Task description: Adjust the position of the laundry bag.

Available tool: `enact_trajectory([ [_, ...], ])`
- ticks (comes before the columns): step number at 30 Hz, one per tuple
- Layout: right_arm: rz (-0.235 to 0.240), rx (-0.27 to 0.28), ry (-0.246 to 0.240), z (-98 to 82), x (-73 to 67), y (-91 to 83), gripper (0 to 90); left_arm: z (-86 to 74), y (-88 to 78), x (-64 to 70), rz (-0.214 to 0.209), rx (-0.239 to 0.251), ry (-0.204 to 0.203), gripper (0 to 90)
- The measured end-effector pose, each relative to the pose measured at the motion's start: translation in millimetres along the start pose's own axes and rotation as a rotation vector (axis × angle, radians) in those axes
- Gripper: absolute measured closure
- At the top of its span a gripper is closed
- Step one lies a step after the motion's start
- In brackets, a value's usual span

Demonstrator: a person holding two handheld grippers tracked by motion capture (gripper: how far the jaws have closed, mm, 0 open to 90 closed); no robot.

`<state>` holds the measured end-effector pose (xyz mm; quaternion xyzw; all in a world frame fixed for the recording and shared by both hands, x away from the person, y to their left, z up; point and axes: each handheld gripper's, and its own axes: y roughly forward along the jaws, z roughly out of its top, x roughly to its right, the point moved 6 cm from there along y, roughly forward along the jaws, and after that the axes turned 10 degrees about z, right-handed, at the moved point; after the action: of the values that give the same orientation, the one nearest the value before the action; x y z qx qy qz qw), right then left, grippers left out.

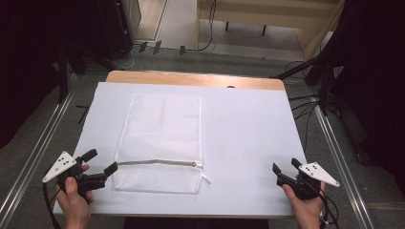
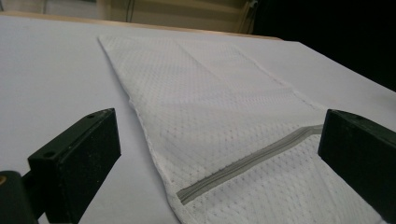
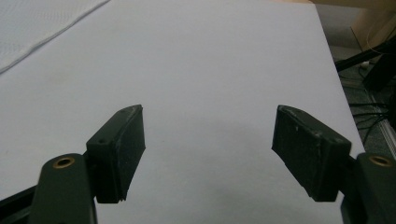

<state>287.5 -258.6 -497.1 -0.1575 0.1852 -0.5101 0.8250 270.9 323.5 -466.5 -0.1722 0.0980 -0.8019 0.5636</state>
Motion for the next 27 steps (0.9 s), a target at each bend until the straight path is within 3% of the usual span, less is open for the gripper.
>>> enact_trajectory([
  [3, 0.002, 0.012, 0.007, -0.5, -1.6, -0.2, 31.4, 3.3, -0.1, -2.4, 0.014, 0.020, -0.013, 0.0],
  [4, 0.008, 0.022, 0.015, -1.9, -5.3, -0.1, 39.2, 5.6, 0.8, -2.2, 0.046, 0.021, -0.005, 0.0],
  [5, 0.011, 0.021, 0.015, -2.4, -7.0, 1.2, 42.9, 6.4, 1.4, -0.7, 0.051, 0.024, 0.006, 0.0],
  [9, -0.034, 0.000, -0.004, 2.1, -20.5, 9.3, 51.5, 4.2, 4.7, 7.2, 0.028, 0.004, 0.029, 0.0],
  [11, -0.036, -0.005, 0.002, 5.1, -25.1, 11.4, 55.1, 0.8, 6.4, 10.3, 0.015, -0.019, 0.047, 0.0],
  [12, -0.005, -0.002, -0.014, 12.0, -36.5, 16.3, 59.7, -0.1, 5.9, 10.4, 0.013, -0.020, 0.041, 0.0],
  [15, 0.053, 0.010, -0.059, 23.8, -54.0, 27.1, 61.0, 2.8, 3.4, 8.4, 0.005, 0.003, 0.018, 0.0],
  [19, 0.061, -0.017, -0.090, 36.1, -72.4, 44.8, 58.4, 1.9, 3.8, 9.3, -0.011, 0.005, 0.003, 0.0],
  [20, 0.114, -0.038, -0.068, 42.6, -86.4, 57.5, 55.6, 0.1, 5.3, 11.7, -0.009, -0.008, 0.019, 0.0],
  [21, 0.142, -0.056, -0.048, 44.5, -92.6, 62.4, 52.9, 0.1, 5.3, 11.7, -0.009, -0.008, 0.019, 0.0],
  [22, 0.176, -0.072, -0.047, 47.0, -100.8, 69.6, 51.8, -0.2, 6.8, 14.1, 0.002, -0.015, 0.044, 0.0],
  [23, 0.179, -0.090, -0.064, 49.0, -107.8, 76.7, 49.9, 0.3, 7.1, 14.8, 0.003, -0.017, 0.050, 0.0],
  [24, 0.150, -0.104, -0.078, 51.0, -112.3, 83.7, 51.7, 1.0, 7.6, 15.0, -0.001, -0.014, 0.053, 0.0],
  [25, 0.140, -0.106, -0.075, 53.1, -116.7, 90.3, 54.3, 1.4, 8.4, 15.0, -0.003, -0.011, 0.052, 0.0],
  [27, 0.163, -0.112, -0.051, 57.0, -126.1, 102.5, 56.2, 1.3, 10.5, 14.1, -0.001, -0.013, 0.047, 0.0],
])
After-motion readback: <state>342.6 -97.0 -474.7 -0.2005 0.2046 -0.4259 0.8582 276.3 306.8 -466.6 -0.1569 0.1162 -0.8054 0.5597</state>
